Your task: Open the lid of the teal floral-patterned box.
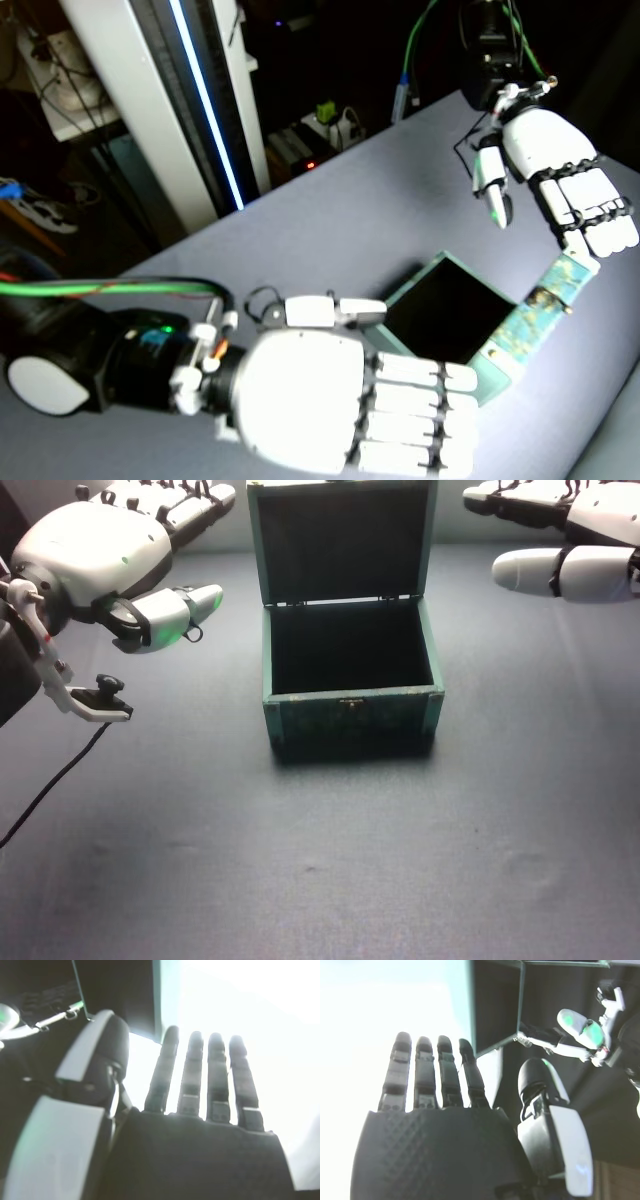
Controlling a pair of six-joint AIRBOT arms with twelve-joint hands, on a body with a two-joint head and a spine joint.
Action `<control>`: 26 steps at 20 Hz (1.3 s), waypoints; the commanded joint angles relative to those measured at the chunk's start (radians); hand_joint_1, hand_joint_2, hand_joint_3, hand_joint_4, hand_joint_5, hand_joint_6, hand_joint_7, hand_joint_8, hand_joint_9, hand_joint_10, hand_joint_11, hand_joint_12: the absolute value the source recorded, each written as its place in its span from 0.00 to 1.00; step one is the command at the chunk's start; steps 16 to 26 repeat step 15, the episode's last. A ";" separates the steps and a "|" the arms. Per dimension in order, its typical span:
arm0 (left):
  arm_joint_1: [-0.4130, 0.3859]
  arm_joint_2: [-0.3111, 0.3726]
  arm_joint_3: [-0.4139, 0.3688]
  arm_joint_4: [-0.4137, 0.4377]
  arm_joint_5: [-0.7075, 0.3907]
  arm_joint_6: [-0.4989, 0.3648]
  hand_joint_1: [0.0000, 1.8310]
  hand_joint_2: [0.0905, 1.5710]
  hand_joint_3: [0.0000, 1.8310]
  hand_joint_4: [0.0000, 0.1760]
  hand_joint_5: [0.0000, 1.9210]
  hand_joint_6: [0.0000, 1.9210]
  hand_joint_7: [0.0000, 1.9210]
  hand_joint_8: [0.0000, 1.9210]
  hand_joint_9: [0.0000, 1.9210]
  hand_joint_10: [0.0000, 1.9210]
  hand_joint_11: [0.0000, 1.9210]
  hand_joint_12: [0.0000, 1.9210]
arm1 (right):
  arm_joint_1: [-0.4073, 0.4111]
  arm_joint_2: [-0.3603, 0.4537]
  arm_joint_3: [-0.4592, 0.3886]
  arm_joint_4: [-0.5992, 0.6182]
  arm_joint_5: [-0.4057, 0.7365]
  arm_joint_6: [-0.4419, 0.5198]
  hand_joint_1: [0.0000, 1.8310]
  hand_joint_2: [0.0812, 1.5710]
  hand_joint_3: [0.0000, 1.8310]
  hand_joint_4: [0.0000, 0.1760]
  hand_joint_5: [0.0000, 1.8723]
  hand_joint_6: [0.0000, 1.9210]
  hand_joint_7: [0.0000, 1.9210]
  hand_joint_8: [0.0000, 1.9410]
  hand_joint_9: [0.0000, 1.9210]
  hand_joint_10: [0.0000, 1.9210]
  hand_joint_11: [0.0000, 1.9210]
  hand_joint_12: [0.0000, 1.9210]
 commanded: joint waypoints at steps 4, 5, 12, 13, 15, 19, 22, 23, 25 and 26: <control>0.007 0.047 -0.014 -0.022 -0.172 0.006 0.15 0.94 0.00 0.00 0.01 0.00 0.00 0.00 0.01 0.00 0.00 0.04 | 0.016 0.009 -0.008 0.083 0.101 -0.009 0.00 0.89 0.01 0.00 0.04 0.00 0.03 0.00 0.02 0.00 0.01 0.05; 0.032 0.073 -0.043 -0.024 -0.228 -0.007 0.15 0.93 0.00 0.00 0.01 0.00 0.00 0.00 0.00 0.00 0.00 0.02 | 0.016 0.017 -0.035 0.103 0.136 -0.021 0.00 0.89 0.00 0.00 0.03 0.00 0.02 0.00 0.01 0.00 0.00 0.05; 0.280 0.250 -0.265 0.033 -0.723 -0.181 0.11 0.93 0.00 0.00 0.02 0.00 0.02 0.00 0.02 0.00 0.03 0.01 | -0.133 0.240 -0.334 0.260 0.563 -0.153 0.00 0.85 0.00 0.00 0.05 0.00 0.03 0.01 0.01 0.01 0.02 0.03; 0.303 0.257 -0.279 0.038 -0.764 -0.198 0.11 0.93 0.00 0.00 0.02 0.00 0.02 0.00 0.02 0.00 0.03 0.01 | -0.175 0.258 -0.359 0.285 0.621 -0.156 0.00 0.85 0.00 0.00 0.05 0.00 0.03 0.01 0.01 0.01 0.02 0.03; 0.361 0.263 -0.299 0.046 -0.844 -0.244 0.16 0.93 0.00 0.00 0.02 0.00 0.01 0.00 0.02 0.00 0.03 0.02 | -0.250 0.281 -0.407 0.331 0.748 -0.156 0.00 0.84 0.00 0.00 0.07 0.00 0.05 0.00 0.03 0.00 0.00 0.08; 0.361 0.263 -0.299 0.046 -0.844 -0.244 0.16 0.93 0.00 0.00 0.02 0.00 0.01 0.00 0.02 0.00 0.03 0.02 | -0.250 0.281 -0.407 0.331 0.748 -0.156 0.00 0.84 0.00 0.00 0.07 0.00 0.05 0.00 0.03 0.00 0.00 0.08; 0.361 0.263 -0.299 0.046 -0.844 -0.244 0.16 0.93 0.00 0.00 0.02 0.00 0.01 0.00 0.02 0.00 0.03 0.02 | -0.250 0.281 -0.407 0.331 0.748 -0.156 0.00 0.84 0.00 0.00 0.07 0.00 0.05 0.00 0.03 0.00 0.00 0.08; 0.361 0.263 -0.299 0.046 -0.844 -0.244 0.16 0.93 0.00 0.00 0.02 0.00 0.01 0.00 0.02 0.00 0.03 0.02 | -0.250 0.281 -0.407 0.331 0.748 -0.156 0.00 0.84 0.00 0.00 0.07 0.00 0.05 0.00 0.03 0.00 0.00 0.08; 0.361 0.263 -0.299 0.046 -0.844 -0.244 0.16 0.93 0.00 0.00 0.02 0.00 0.01 0.00 0.02 0.00 0.03 0.02 | -0.250 0.281 -0.407 0.331 0.748 -0.156 0.00 0.84 0.00 0.00 0.07 0.00 0.05 0.00 0.03 0.00 0.00 0.08; 0.361 0.263 -0.299 0.046 -0.844 -0.244 0.16 0.93 0.00 0.00 0.02 0.00 0.01 0.00 0.02 0.00 0.03 0.02 | -0.250 0.281 -0.407 0.331 0.748 -0.156 0.00 0.84 0.00 0.00 0.07 0.00 0.05 0.00 0.03 0.00 0.00 0.08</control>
